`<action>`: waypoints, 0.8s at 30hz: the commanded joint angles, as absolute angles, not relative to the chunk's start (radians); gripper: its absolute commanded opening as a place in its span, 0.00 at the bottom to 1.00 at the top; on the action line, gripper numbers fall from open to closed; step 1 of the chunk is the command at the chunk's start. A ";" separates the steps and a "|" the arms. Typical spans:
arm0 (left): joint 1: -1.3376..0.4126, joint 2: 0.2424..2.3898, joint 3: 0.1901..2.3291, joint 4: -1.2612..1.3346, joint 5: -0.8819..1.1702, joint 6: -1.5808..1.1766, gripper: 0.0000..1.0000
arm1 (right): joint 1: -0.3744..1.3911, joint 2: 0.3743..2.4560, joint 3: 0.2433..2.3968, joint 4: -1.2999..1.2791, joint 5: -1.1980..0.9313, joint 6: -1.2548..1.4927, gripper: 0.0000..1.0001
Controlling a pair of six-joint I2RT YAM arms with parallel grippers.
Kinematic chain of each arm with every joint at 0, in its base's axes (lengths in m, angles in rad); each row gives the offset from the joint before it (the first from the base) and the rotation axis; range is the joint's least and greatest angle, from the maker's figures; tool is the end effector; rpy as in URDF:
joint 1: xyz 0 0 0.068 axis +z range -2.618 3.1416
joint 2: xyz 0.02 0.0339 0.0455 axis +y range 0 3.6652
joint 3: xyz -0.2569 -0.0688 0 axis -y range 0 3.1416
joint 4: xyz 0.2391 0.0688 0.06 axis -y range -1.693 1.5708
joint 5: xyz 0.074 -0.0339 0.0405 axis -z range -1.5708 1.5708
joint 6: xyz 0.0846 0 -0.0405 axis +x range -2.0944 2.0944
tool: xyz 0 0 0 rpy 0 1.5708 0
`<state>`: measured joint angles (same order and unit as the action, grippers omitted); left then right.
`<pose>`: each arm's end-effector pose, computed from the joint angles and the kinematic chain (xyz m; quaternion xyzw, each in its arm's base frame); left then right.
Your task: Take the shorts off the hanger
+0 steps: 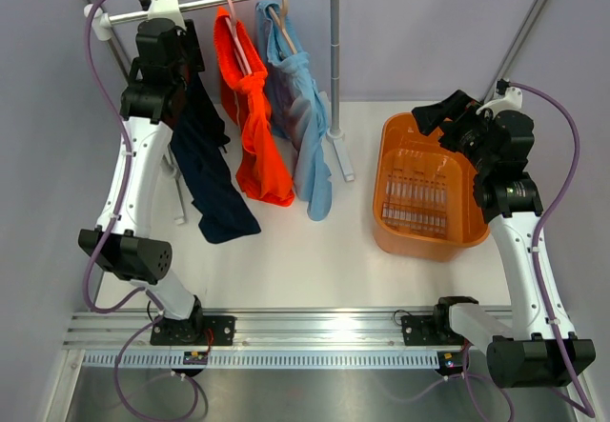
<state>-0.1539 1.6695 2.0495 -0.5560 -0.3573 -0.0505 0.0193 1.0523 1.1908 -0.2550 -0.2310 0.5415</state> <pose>0.3958 -0.0315 0.4867 -0.0750 0.7592 0.0710 0.6426 0.2761 0.0247 0.4109 0.1176 0.7367 0.2655 0.6107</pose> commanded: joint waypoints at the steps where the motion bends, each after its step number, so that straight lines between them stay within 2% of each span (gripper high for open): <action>1: -0.153 1.608 2.008 -0.463 -0.388 -0.032 0.57 | 0.017 1.042 1.198 -0.227 -0.253 0.522 0.99; 5: -0.153 1.588 1.999 -0.446 -0.359 -0.038 0.63 | 0.017 1.043 1.197 -0.224 -0.255 0.523 1.00; 11: -0.153 1.530 1.947 -0.401 -0.370 -0.028 0.64 | 0.017 1.046 1.193 -0.222 -0.253 0.520 0.99; 21: -0.149 1.534 1.962 -0.379 -0.410 0.055 0.65 | 0.017 1.049 1.192 -0.221 -0.255 0.518 0.99; 24: -0.140 1.575 2.009 -0.426 -0.387 0.064 0.59 | 0.017 1.051 1.195 -0.224 -0.255 0.517 0.99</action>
